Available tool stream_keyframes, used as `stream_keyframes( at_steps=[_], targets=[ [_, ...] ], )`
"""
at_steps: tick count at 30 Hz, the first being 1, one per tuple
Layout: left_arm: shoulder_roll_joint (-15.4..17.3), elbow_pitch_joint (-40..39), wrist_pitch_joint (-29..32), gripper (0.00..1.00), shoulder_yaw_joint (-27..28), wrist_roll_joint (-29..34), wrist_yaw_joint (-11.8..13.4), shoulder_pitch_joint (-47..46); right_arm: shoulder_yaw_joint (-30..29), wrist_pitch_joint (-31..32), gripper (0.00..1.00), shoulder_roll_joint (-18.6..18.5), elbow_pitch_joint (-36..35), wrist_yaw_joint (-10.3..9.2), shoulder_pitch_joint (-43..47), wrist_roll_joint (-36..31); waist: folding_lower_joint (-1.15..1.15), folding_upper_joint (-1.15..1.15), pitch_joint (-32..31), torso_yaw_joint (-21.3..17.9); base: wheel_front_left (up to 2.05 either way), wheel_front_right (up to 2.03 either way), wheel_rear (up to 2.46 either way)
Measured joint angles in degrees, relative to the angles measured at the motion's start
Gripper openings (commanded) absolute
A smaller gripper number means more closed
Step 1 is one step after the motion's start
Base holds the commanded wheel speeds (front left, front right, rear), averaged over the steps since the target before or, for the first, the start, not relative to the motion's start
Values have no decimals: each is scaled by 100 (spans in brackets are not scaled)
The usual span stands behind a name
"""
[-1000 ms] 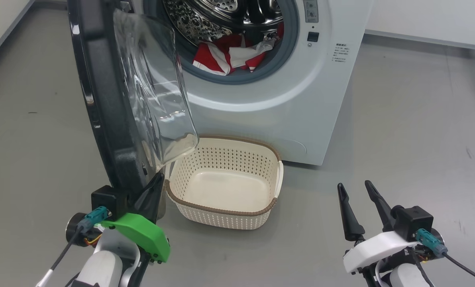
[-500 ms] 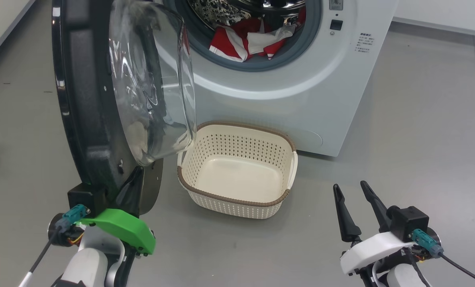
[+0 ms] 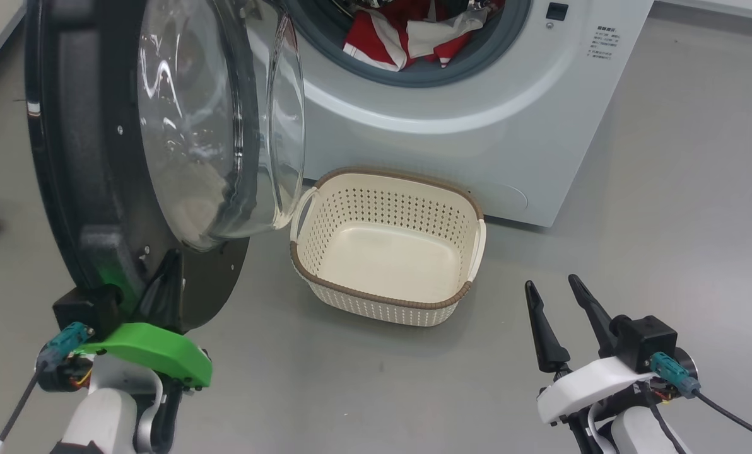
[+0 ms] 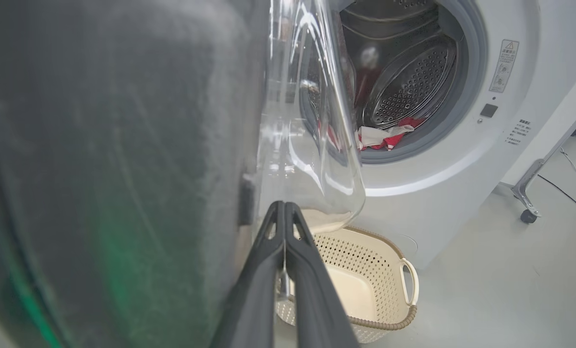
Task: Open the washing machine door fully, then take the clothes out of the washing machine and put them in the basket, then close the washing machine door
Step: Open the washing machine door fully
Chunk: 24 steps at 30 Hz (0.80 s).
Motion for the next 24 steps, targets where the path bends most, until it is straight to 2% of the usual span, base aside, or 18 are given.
stream_keyframes(
  at_steps=[12,24],
  targets=[
    [302,-45,-132,0,684,-242,209,-10,46,0,100,-99,2,0,-175,-18,0,0,324,31,0,0,0],
    [713,30,-157,0,1329,-615,242,-272,156,2,100,-297,-9,0,-472,-218,0,0,810,-5,0,0,0]
  ],
)
